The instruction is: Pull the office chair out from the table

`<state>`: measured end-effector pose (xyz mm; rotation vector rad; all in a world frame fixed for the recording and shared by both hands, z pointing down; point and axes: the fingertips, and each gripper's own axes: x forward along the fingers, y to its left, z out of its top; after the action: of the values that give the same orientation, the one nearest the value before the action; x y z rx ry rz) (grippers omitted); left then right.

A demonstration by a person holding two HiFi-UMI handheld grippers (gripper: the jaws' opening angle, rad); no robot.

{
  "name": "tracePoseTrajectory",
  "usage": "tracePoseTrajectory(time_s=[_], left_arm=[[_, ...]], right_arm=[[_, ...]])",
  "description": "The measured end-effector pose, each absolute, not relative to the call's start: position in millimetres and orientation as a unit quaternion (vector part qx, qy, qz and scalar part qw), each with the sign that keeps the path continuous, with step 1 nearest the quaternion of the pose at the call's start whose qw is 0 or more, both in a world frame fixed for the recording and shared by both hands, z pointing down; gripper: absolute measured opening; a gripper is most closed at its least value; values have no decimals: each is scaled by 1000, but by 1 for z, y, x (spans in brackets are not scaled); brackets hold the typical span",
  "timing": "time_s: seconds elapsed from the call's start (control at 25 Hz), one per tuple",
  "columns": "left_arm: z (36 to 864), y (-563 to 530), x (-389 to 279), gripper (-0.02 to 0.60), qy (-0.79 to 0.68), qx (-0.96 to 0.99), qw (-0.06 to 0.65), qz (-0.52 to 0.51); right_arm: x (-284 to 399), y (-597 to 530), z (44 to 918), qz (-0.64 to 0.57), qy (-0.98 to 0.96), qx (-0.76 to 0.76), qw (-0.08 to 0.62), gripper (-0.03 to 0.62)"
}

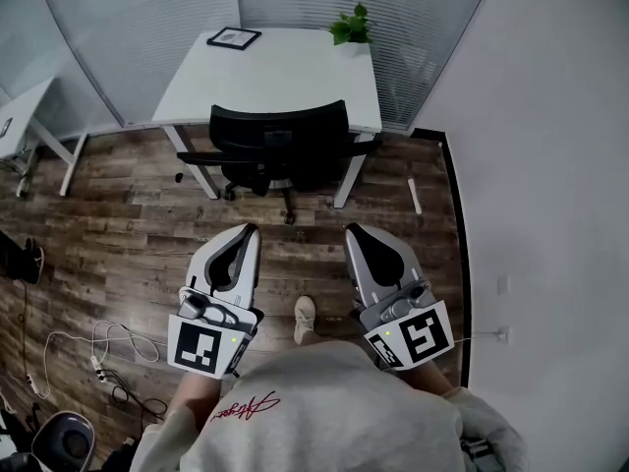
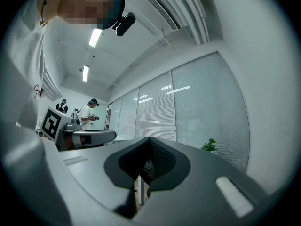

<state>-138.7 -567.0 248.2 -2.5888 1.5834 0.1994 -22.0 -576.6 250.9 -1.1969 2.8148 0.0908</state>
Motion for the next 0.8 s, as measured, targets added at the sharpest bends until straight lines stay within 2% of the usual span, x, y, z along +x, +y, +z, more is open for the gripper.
tracePoseTrajectory(time_s=[0.8], left_arm=[[246,-702,-142,0,546,-834,54,56]], right_arm=[[-25,-721,248,20,933,-357,37,2]])
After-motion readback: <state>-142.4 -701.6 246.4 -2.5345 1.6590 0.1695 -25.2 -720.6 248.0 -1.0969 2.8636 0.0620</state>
